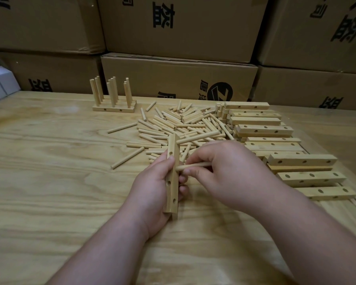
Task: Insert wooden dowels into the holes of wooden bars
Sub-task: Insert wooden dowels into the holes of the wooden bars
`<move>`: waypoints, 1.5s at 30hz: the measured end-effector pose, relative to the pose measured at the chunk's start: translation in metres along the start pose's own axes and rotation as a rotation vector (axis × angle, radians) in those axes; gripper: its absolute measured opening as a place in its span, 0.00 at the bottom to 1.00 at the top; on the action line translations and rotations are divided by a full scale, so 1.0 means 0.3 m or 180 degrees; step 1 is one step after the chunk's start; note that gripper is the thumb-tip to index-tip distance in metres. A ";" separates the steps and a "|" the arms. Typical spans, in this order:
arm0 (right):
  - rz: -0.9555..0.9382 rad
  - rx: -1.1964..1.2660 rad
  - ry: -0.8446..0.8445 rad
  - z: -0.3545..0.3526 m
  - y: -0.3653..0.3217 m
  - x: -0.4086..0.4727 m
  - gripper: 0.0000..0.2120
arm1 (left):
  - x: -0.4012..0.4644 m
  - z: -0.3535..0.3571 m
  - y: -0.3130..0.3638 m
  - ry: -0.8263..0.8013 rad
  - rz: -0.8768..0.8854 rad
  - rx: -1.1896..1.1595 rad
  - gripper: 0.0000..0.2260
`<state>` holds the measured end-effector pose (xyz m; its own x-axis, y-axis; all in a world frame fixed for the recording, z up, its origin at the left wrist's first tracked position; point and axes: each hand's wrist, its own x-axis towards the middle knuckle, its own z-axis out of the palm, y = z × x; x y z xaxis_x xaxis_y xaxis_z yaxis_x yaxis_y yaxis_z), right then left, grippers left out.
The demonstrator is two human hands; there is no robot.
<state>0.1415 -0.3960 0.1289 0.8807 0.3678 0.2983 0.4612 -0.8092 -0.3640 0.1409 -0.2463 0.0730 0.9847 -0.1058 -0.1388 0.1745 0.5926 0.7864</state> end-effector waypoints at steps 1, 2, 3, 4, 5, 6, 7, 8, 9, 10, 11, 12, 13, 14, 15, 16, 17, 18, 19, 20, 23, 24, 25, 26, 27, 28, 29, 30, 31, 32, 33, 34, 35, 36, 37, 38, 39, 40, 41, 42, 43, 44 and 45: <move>-0.0002 0.0010 0.0017 0.002 -0.001 0.001 0.06 | 0.000 0.000 -0.001 0.0016 -0.0010 0.0007 0.09; 0.0009 0.0039 0.0028 0.005 -0.002 0.001 0.07 | 0.000 0.001 -0.001 0.0030 -0.0018 0.0020 0.08; 0.0030 0.0065 0.0038 0.008 -0.003 0.001 0.07 | 0.001 0.001 -0.001 0.0048 -0.0023 0.0041 0.08; 0.0050 0.0074 0.0041 0.011 -0.004 0.001 0.07 | 0.001 0.002 -0.002 0.0072 -0.0027 0.0067 0.08; 0.0058 0.0070 0.0041 0.013 -0.004 0.001 0.07 | 0.001 0.002 -0.003 0.0097 -0.0028 0.0090 0.08; 0.0053 0.0063 0.0036 0.015 -0.004 0.002 0.07 | 0.000 0.002 -0.004 0.0112 -0.0025 0.0101 0.09; 0.0047 0.0060 0.0026 0.015 -0.004 0.002 0.07 | -0.001 0.001 -0.004 0.0113 -0.0020 0.0099 0.09; 0.0046 0.0046 0.0010 0.012 -0.003 0.003 0.07 | -0.001 0.001 -0.004 0.0107 -0.0018 0.0083 0.09; 0.0040 0.0010 0.0008 0.007 -0.002 0.003 0.07 | -0.001 0.002 -0.003 0.0102 -0.0029 0.0044 0.08; 0.0019 -0.0050 0.0037 0.003 0.000 0.004 0.08 | 0.000 0.004 -0.002 0.0100 -0.0056 -0.0022 0.09; -0.0013 -0.0120 0.0097 -0.002 0.002 0.006 0.08 | 0.000 0.005 0.000 0.0098 -0.0091 -0.0096 0.11; -0.0054 -0.0172 0.0177 -0.006 0.003 0.008 0.08 | 0.001 0.006 0.001 0.0095 -0.0120 -0.0149 0.13; -0.0091 -0.0203 0.0257 -0.010 0.003 0.010 0.09 | 0.002 0.006 0.001 0.0089 -0.0133 -0.0160 0.15; -0.0117 -0.0205 0.0328 -0.012 0.005 0.012 0.10 | 0.003 0.006 0.000 0.0094 -0.0127 -0.0124 0.15; -0.0127 -0.0146 0.0387 -0.012 0.009 0.014 0.12 | 0.003 0.007 -0.002 0.0117 -0.0104 -0.0062 0.16; -0.0112 -0.0021 0.0423 -0.012 0.014 0.015 0.15 | 0.005 0.008 -0.005 0.0158 -0.0083 -0.0020 0.16; -0.0096 0.0170 0.0468 -0.010 0.019 0.015 0.19 | 0.006 0.008 -0.006 0.0207 -0.0076 -0.0033 0.15; -0.0082 0.0413 0.0549 -0.010 0.023 0.012 0.21 | 0.008 0.007 -0.005 0.0256 -0.0091 -0.0127 0.15; -0.0076 0.0695 0.0675 -0.009 0.024 0.009 0.21 | 0.011 0.007 0.001 0.0306 -0.0113 -0.0287 0.15; -0.0072 0.0977 0.0824 -0.007 0.025 0.007 0.19 | 0.011 0.006 0.009 0.0355 -0.0108 -0.0477 0.15; 0.0085 0.1232 0.1129 0.022 0.024 0.032 0.17 | 0.013 -0.009 0.035 0.0515 0.0097 -0.1021 0.15; 0.0174 0.1097 0.1061 0.040 0.026 0.054 0.15 | 0.014 -0.015 0.041 0.0590 0.0177 -0.1176 0.14; 0.0229 0.0926 0.0932 0.060 0.026 0.083 0.11 | 0.014 -0.021 0.046 0.0668 0.0255 -0.1314 0.14; 0.0233 0.0748 0.0777 0.077 0.021 0.116 0.07 | 0.015 -0.026 0.050 0.0731 0.0334 -0.1435 0.13; 0.0157 0.0564 0.0626 0.093 0.009 0.152 0.05 | 0.016 -0.031 0.054 0.0782 0.0409 -0.1535 0.13; 0.0013 0.0422 0.0471 0.110 -0.002 0.191 0.05 | 0.017 -0.036 0.058 0.0827 0.0471 -0.1611 0.12; -0.0147 0.0298 0.0301 0.127 -0.016 0.230 0.06 | 0.018 -0.041 0.061 0.0871 0.0514 -0.1661 0.12; -0.0293 0.0161 0.0126 0.144 -0.029 0.266 0.07 | 0.018 -0.045 0.063 0.0906 0.0539 -0.1688 0.12; -0.0430 -0.0001 -0.0037 0.162 -0.042 0.302 0.08 | 0.018 -0.048 0.063 0.0927 0.0552 -0.1703 0.12; -0.0551 -0.0170 -0.0184 0.178 -0.055 0.336 0.08 | 0.018 -0.049 0.063 0.0935 0.0562 -0.1714 0.13; -0.0659 -0.0319 -0.0331 0.194 -0.065 0.367 0.08 | 0.018 -0.050 0.062 0.0937 0.0570 -0.1726 0.13; -0.0738 -0.0446 -0.0486 0.208 -0.076 0.394 0.08 | 0.018 -0.050 0.062 0.0941 0.0573 -0.1742 0.14; -0.0805 -0.0556 -0.0640 0.221 -0.085 0.420 0.08 | 0.019 -0.050 0.062 0.0948 0.0572 -0.1760 0.14; -0.0870 -0.0651 -0.0789 0.231 -0.094 0.442 0.08 | 0.019 -0.051 0.062 0.0959 0.0575 -0.1773 0.14; -0.0923 -0.0740 -0.0901 0.238 -0.102 0.462 0.08 | 0.019 -0.052 0.062 0.0972 0.0585 -0.1776 0.14; -0.0938 -0.0817 -0.1009 0.242 -0.111 0.478 0.06 | 0.019 -0.053 0.062 0.0987 0.0597 -0.1773 0.14; -0.0942 -0.0873 -0.1116 0.244 -0.121 0.490 0.06 | 0.019 -0.053 0.062 0.1004 0.0600 -0.1770 0.14; -0.0948 -0.0922 -0.1201 0.248 -0.127 0.498 0.10 | 0.019 -0.054 0.061 0.1022 0.0594 -0.1770 0.14; -0.0967 -0.0969 -0.1248 0.252 -0.131 0.505 0.14 | 0.020 -0.054 0.061 0.1034 0.0582 -0.1774 0.13; -0.0959 -0.0978 -0.1245 0.256 -0.135 0.508 0.15 | 0.020 -0.054 0.062 0.1041 0.0570 -0.1776 0.13; -0.0933 -0.0945 -0.1198 0.260 -0.137 0.508 0.14 | 0.019 -0.054 0.062 0.1050 0.0558 -0.1768 0.12; -0.0893 -0.0934 -0.1152 0.264 -0.139 0.506 0.12 | 0.018 -0.054 0.063 0.1059 0.0550 -0.1748 0.12; -0.0899 -0.0935 -0.1091 0.267 -0.138 0.506 0.11 | 0.017 -0.053 0.064 0.1065 0.0550 -0.1720 0.12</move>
<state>0.2647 -0.2698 0.1187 0.7339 0.6788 0.0257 0.6793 -0.7331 -0.0342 0.1492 -0.2227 0.0776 0.9305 0.2292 -0.2857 -0.0962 0.9055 0.4132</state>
